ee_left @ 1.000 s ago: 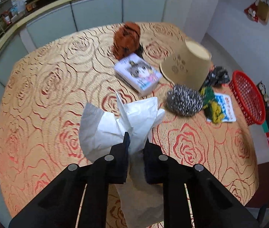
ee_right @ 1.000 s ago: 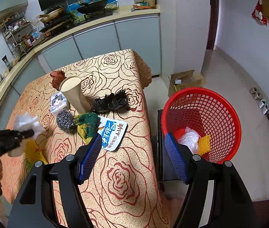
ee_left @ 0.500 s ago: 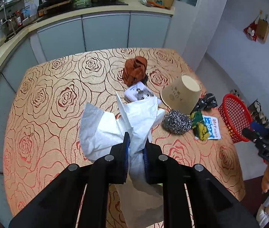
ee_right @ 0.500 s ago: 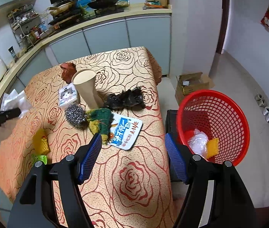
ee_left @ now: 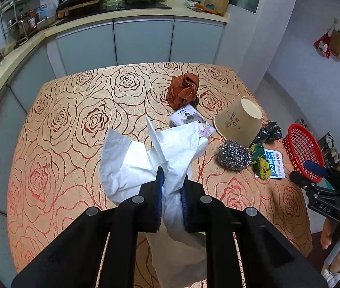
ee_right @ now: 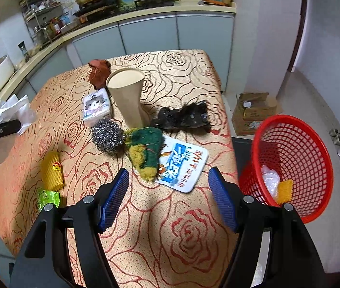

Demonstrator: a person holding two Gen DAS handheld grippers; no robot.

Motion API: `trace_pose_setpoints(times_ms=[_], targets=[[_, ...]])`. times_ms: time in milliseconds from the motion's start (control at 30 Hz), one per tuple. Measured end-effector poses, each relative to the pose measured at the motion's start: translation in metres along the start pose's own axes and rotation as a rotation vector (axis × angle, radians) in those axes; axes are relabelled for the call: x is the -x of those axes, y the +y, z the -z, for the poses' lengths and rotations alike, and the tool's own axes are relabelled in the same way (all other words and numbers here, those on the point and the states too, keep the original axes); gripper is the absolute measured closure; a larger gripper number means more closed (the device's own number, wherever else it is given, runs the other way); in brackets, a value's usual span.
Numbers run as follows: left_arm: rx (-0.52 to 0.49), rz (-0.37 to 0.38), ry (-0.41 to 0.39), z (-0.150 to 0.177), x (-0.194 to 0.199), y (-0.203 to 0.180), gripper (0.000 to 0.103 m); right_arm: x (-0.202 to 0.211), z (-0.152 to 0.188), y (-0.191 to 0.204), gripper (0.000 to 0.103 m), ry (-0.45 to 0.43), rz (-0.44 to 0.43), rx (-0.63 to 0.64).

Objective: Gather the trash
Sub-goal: 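Lift the tissue with the left tool while the right tool grasps the green-yellow sponge, then carry the green-yellow sponge with the right tool toward the red basket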

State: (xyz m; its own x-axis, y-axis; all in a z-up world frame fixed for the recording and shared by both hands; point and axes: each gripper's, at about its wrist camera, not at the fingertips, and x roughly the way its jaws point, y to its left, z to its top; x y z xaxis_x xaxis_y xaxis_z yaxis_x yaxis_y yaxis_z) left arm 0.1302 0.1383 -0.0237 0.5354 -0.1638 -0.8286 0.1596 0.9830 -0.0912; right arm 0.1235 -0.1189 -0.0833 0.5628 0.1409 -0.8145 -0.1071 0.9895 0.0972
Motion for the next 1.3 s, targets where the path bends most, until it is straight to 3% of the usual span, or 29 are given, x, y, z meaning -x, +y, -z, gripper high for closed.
trace_pose_setpoints(times_ms=[233,767,833,967,1300], targets=[[0.004,0.003,0.004,0.002,-0.002,0.002,0.091,-0.024,-0.004,0.013,0.036,0.022,-0.002,0.038],[-0.005,-0.004,0.027,0.005,-0.010,0.003,0.091,-0.073,-0.012,0.025,0.055,0.091,-0.030,0.076],[-0.007,-0.005,0.030,0.005,-0.011,0.002,0.091,-0.074,-0.012,0.026,0.056,0.081,-0.022,0.083],[-0.006,-0.012,0.032,0.006,-0.012,0.004,0.091,-0.076,-0.012,0.026,0.069,0.084,-0.035,0.080],[-0.007,-0.033,0.029,0.007,-0.007,0.003,0.091,-0.046,-0.011,0.028,0.073,0.035,-0.067,0.079]])
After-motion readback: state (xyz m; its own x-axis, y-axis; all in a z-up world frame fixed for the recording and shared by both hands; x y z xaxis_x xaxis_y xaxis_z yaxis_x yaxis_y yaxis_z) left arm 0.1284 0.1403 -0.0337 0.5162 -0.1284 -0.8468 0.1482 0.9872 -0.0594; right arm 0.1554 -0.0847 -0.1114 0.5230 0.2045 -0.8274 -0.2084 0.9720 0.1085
